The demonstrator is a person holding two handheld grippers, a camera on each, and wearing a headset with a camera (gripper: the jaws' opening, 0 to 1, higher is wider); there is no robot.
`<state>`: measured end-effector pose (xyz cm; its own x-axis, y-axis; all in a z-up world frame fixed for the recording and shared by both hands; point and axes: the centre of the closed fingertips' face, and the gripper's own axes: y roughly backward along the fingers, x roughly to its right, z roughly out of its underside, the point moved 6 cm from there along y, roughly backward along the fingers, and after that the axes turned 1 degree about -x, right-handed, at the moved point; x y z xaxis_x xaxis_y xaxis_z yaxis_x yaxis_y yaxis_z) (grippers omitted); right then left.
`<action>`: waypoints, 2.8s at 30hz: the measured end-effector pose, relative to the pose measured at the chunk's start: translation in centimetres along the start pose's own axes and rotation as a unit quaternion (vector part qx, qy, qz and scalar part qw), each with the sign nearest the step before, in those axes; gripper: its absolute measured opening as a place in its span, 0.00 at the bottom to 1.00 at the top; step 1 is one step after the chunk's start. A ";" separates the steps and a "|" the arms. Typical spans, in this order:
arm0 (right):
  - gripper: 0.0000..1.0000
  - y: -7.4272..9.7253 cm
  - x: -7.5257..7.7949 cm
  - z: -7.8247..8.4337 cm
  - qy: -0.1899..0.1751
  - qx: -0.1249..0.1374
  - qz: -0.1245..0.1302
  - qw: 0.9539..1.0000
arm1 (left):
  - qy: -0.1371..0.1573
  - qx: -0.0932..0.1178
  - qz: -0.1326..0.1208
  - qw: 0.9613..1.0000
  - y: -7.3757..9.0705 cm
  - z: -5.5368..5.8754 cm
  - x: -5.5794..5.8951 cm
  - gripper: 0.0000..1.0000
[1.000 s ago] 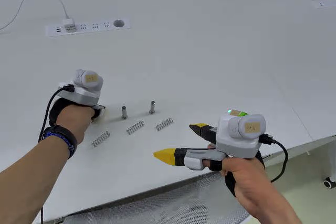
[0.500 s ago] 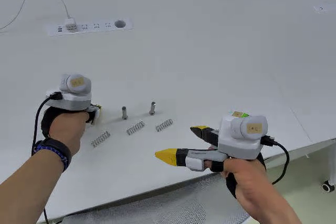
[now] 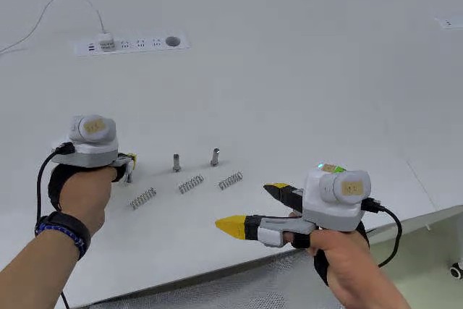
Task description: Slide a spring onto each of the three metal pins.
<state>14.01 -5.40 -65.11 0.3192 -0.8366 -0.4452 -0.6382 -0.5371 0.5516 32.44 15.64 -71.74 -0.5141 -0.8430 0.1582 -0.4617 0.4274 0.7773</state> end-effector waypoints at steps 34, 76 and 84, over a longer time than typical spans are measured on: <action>0.87 0.1 -0.3 0.6 0.004 -0.005 -0.004 1.000 | -0.078 0.013 -0.018 0.997 2.3 1.2 1.2 0.07; 0.86 -0.2 -0.4 0.9 0.001 -0.009 -0.011 1.000 | -0.076 0.004 -0.016 0.997 2.1 1.8 1.2 0.12; 0.86 -0.3 -0.4 1.1 0.000 -0.011 -0.012 1.000 | -0.066 0.001 -0.008 0.998 2.3 2.0 1.2 0.21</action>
<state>13.27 -4.79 -65.85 0.3352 -0.8231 -0.4584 -0.6146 -0.5598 0.5559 29.27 16.25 -70.94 -0.5970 -0.7996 0.0650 -0.4717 0.4154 0.7778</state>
